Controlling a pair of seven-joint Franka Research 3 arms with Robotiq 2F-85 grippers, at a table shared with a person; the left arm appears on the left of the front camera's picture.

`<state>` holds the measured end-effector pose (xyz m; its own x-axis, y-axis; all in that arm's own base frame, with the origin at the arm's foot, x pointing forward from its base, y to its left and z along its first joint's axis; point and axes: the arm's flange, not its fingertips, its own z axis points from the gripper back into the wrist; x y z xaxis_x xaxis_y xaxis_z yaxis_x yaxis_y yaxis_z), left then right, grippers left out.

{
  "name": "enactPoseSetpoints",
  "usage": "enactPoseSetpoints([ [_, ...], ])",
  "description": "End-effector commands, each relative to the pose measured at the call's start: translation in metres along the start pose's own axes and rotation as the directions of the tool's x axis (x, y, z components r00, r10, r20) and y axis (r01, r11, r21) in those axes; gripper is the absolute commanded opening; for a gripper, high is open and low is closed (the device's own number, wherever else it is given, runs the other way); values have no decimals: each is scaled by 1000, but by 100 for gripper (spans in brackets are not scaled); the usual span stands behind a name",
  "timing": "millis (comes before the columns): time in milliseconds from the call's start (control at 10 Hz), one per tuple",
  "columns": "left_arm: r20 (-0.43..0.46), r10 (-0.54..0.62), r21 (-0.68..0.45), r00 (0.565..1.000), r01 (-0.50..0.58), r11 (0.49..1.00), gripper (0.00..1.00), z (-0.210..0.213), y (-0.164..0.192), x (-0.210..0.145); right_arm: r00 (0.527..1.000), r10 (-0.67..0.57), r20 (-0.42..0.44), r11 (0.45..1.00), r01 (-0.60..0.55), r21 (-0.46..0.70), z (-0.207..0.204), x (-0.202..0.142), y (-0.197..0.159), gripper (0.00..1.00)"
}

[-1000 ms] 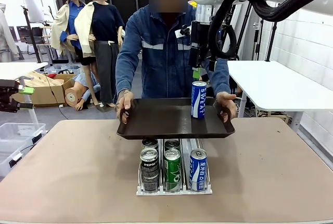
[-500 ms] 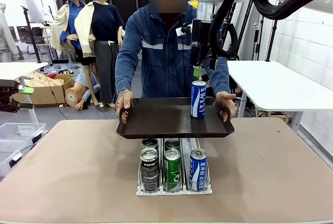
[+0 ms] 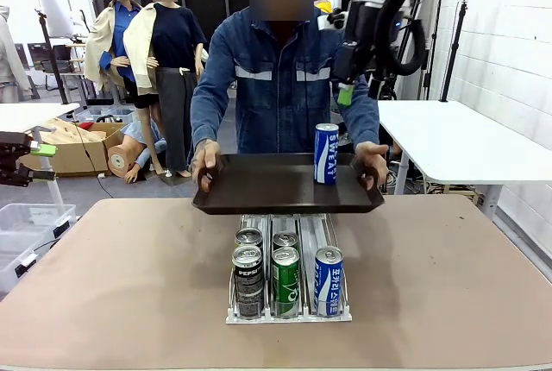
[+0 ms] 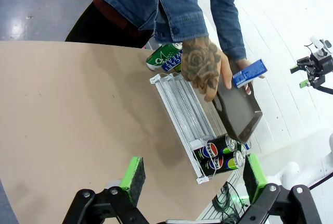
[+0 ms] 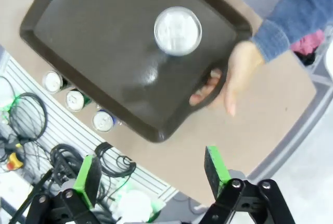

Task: Retrieve and hand over the desired beverage to the person.
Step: Pick up another can of the same type that the person held from the Automatic Can Dispenser.

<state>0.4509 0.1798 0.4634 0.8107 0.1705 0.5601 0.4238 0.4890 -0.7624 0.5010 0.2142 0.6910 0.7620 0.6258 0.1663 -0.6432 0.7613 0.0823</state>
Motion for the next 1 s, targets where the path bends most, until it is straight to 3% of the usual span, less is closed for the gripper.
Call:
enactPoseSetpoints([
  [0,-3,-1,5,1000,1,1000,100,2,-1,0,998,-49,44,996,46,79,-1,-36,-16,100],
  [200,-3,-1,5,1000,1,1000,100,2,-1,0,985,-118,126,982,97,165,9,-74,-42,100],
  [400,-3,-1,5,1000,1,1000,100,2,-1,0,944,-270,192,936,210,284,4,-110,-86,100],
  [700,-3,-1,5,1000,1,1000,100,2,-1,0,858,-445,258,800,251,545,-38,-157,-151,100],
  [900,-3,-1,5,1000,1,1000,100,2,-1,0,824,-516,235,706,254,661,-74,-171,-178,100],
])
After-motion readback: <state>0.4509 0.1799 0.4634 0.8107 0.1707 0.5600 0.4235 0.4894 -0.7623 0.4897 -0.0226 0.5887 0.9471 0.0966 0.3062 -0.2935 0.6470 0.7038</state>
